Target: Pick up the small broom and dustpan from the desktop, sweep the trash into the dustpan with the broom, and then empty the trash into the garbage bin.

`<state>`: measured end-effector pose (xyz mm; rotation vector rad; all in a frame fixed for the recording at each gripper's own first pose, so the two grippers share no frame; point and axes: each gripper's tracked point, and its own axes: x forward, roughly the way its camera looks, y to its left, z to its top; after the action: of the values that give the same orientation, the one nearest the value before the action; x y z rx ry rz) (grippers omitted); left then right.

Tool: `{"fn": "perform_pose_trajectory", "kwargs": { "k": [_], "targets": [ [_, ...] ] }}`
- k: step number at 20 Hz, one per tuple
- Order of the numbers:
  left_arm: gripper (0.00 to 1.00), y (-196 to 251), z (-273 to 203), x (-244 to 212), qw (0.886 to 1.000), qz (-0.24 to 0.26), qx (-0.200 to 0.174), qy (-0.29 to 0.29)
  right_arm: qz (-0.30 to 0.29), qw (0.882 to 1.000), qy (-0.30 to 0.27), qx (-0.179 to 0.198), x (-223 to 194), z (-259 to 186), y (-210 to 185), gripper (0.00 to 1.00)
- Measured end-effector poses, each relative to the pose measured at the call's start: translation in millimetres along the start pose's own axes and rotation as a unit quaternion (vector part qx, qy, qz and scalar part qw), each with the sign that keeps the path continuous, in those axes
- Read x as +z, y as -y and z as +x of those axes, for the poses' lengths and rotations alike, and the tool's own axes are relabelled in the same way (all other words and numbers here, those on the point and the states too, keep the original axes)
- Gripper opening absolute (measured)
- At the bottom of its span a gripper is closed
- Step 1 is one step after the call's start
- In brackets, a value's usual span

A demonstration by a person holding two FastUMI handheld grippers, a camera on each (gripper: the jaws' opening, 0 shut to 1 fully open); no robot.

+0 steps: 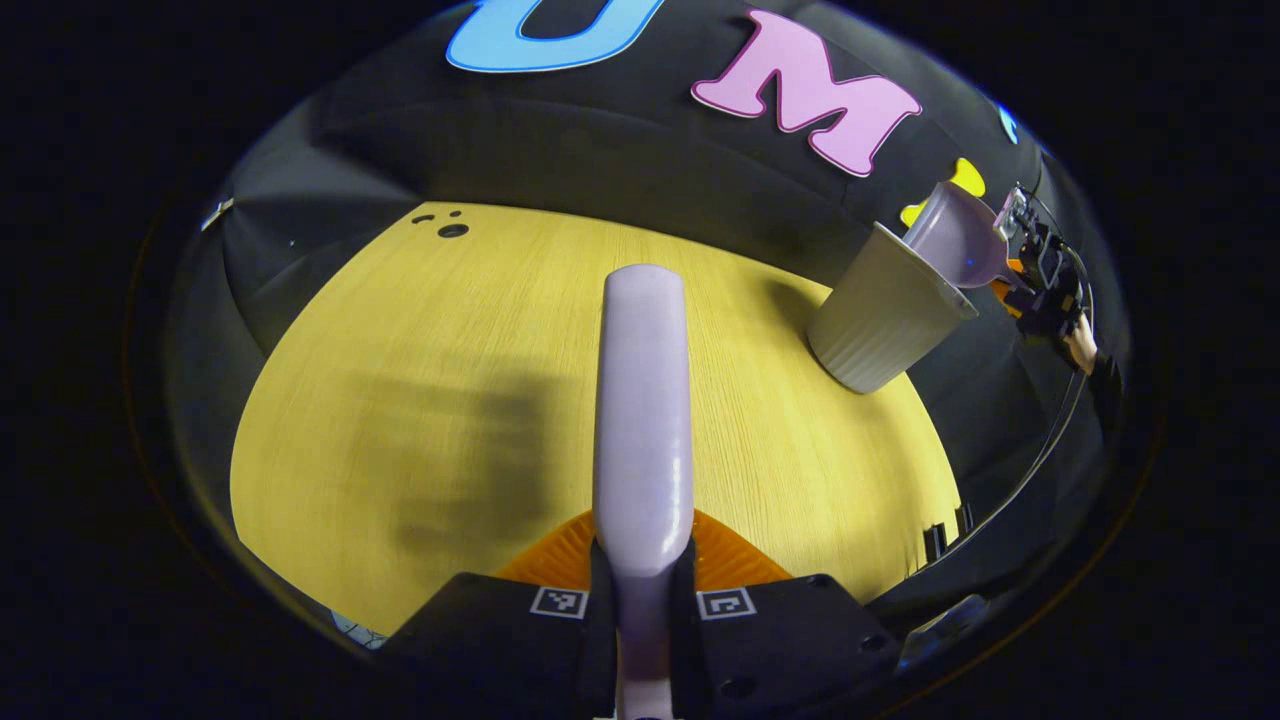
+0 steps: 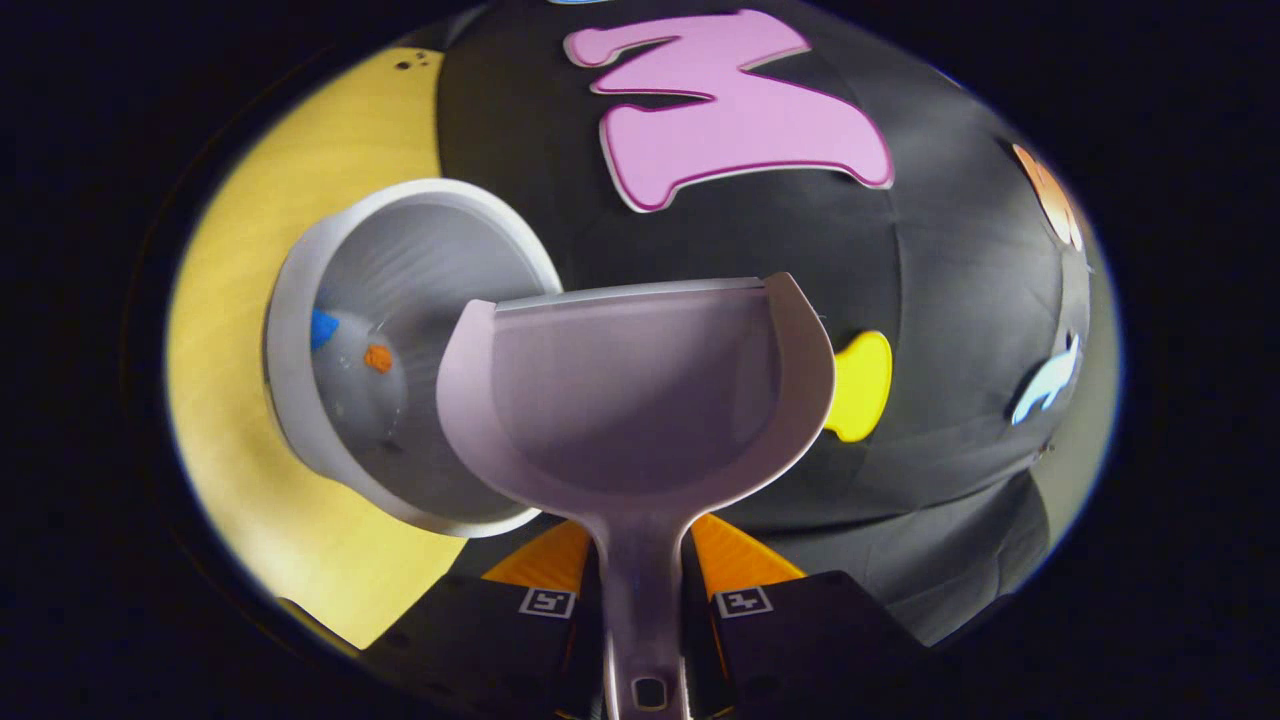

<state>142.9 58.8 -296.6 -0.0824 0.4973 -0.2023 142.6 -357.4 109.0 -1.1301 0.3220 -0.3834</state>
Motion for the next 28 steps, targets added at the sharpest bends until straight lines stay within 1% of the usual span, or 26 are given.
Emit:
{"fn": "perform_pose_trajectory", "kwargs": {
  "k": [1, 3, 4, 5, 6, 7, 8, 9, 10, 11, 12, 13, 14, 17, 18, 19, 20, 21, 22, 23, 25, 26, 27, 28],
  "targets": [
    [0.27, 0, -2, 2, 1.000, 0.002, 0.000, 0.006, 0.040, 0.999, -0.007, 0.006, 0, -3, 5, 0.36],
    [0.25, -1, -8, 6, 1.000, 0.005, 0.004, 0.016, 0.117, 0.993, -0.020, 0.018, 6, -12, 14, 0.36],
    [0.25, -1, -12, 9, 1.000, 0.005, 0.005, 0.023, 0.155, 0.987, -0.020, 0.026, 10, -20, 18, 0.36],
    [0.25, 1, -16, 11, 1.000, 0.004, 0.004, 0.028, 0.195, 0.980, -0.019, 0.034, 13, -26, 19, 0.36],
    [0.25, 1, -21, 13, 0.999, 0.001, 0.003, 0.034, 0.238, 0.970, -0.017, 0.045, 19, -32, 20, 0.33],
    [0.25, 0, -24, 15, 0.999, -0.002, 0.002, 0.039, 0.280, 0.958, -0.014, 0.056, 28, -38, 20, 0.36],
    [0.25, 0, -27, 17, 0.999, -0.007, 0.001, 0.044, 0.314, 0.947, -0.011, 0.066, 39, -44, 18, 0.36],
    [0.24, -1, -30, 18, 0.999, -0.014, 0.000, 0.049, 0.335, 0.939, -0.008, 0.075, 51, -48, 17, 0.35],
    [0.25, -1, -34, 20, 0.998, -0.026, -0.002, 0.054, 0.349, 0.933, -0.004, 0.085, 61, -53, 17, 0.39],
    [0.24, 0, -37, 22, 0.997, -0.039, -0.004, 0.060, 0.359, 0.928, 0.000, 0.096, 67, -56, 14, 0.36],
    [0.25, 0, -41, 25, 0.996, -0.051, -0.007, 0.067, 0.368, 0.924, 0.005, 0.109, 75, -62, 9, 0.35],
    [0.24, -4, -46, 27, 0.995, -0.059, -0.008, 0.074, 0.381, 0.916, 0.010, 0.124, 83, -70, 3, 0.36],
    [0.24, -8, -50, 29, 0.995, -0.064, -0.006, 0.079, 0.397, 0.906, 0.019, 0.144, 95, -82, -6, 0.36],
    [0.25, -23, -60, 29, 0.994, -0.071, 0.004, 0.089, 0.428, 0.881, 0.034, 0.198, 125, -115, -32, 0.35],
    [0.25, -29, -63, 27, 0.993, -0.073, 0.008, 0.090, 0.436, 0.872, 0.036, 0.222, 135, -128, -43, 0.35],
    [0.25, -34, -64, 25, 0.993, -0.077, 0.012, 0.090, 0.446, 0.859, 0.037, 0.248, 147, -142, -57, 0.33],
    [0.25, -39, -65, 23, 0.993, -0.080, 0.016, 0.090, 0.458, 0.845, 0.037, 0.274, 158, -157, -70, 0.36],
    [0.25, -43, -65, 21, 0.992, -0.083, 0.021, 0.088, 0.466, 0.832, 0.037, 0.299, 167, -173, -85, 0.36],
    [0.25, -48, -66, 19, 0.992, -0.084, 0.023, 0.087, 0.470, 0.822, 0.036, 0.320, 176, -185, -97, 0.36],
    [0.25, -49, -65, 16, 0.993, -0.083, 0.025, 0.085, 0.468, 0.816, 0.036, 0.337, 183, -195, -110, 0.32],
    [0.25, -54, -62, 12, 0.994, -0.076, 0.031, 0.078, 0.458, 0.810, 0.037, 0.363, 194, -215, -136, 0.36],
    [0.25, -54, -61, 10, 0.994, -0.069, 0.034, 0.075, 0.455, 0.804, 0.035, 0.381, 201, -224, -152, 0.34],
    [0.25, -54, -58, 9, 0.995, -0.063, 0.035, 0.071, 0.456, 0.795, 0.030, 0.399, 210, -233, -173, 0.32],
    [0.24, -52, -56, 9, 0.995, -0.057, 0.036, 0.068, 0.458, 0.785, 0.024, 0.416, 217, -246, -193, 0.36]
  ]
}}
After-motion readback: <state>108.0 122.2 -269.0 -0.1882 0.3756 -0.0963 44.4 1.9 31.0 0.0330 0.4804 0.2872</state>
